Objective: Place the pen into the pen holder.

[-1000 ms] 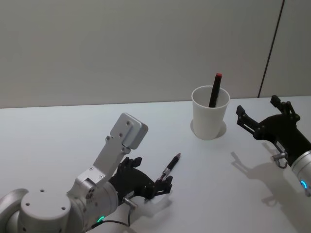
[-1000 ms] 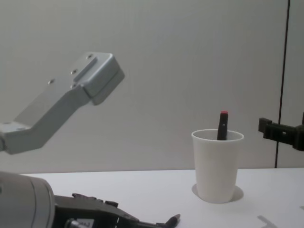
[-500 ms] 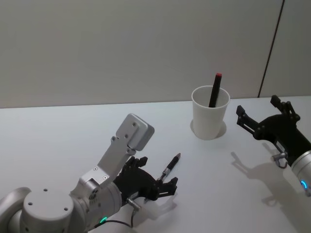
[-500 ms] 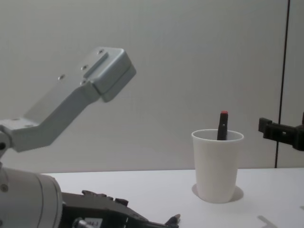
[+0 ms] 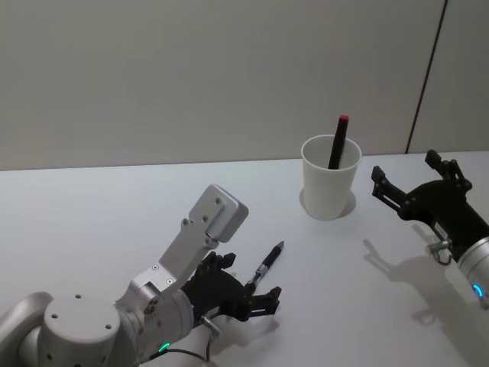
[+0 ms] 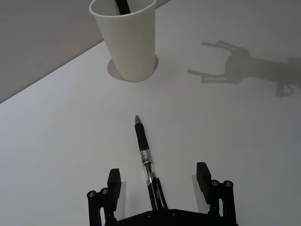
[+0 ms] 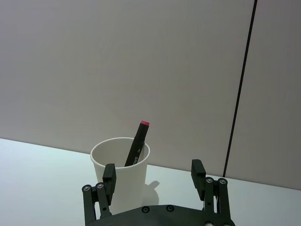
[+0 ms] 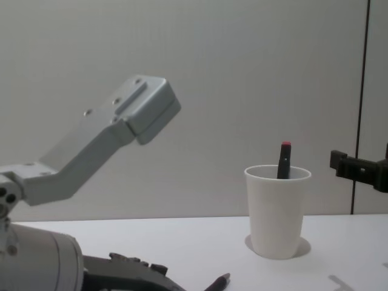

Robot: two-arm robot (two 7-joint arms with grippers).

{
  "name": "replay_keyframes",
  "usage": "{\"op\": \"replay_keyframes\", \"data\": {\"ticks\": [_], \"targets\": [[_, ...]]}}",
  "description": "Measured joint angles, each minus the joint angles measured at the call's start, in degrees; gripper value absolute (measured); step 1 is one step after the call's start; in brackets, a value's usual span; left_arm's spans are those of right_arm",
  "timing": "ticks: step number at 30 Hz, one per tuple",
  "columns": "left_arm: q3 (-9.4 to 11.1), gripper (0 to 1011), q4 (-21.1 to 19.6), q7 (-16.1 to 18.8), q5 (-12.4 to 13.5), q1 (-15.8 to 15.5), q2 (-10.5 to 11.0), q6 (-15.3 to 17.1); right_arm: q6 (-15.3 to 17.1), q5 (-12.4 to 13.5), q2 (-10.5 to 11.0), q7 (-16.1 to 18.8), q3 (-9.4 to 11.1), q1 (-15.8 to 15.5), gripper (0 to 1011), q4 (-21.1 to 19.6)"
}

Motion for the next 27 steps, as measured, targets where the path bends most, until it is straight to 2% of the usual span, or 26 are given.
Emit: {"op": "replay_keyframes", "data": {"ticks": [27], "targets": [[-0.24,1001,2.76,-0.43,0.77,-0.53,-0.94,-0.05,0.0,0.0,0.0,0.0,0.0,0.0,1002,0.0]]}}
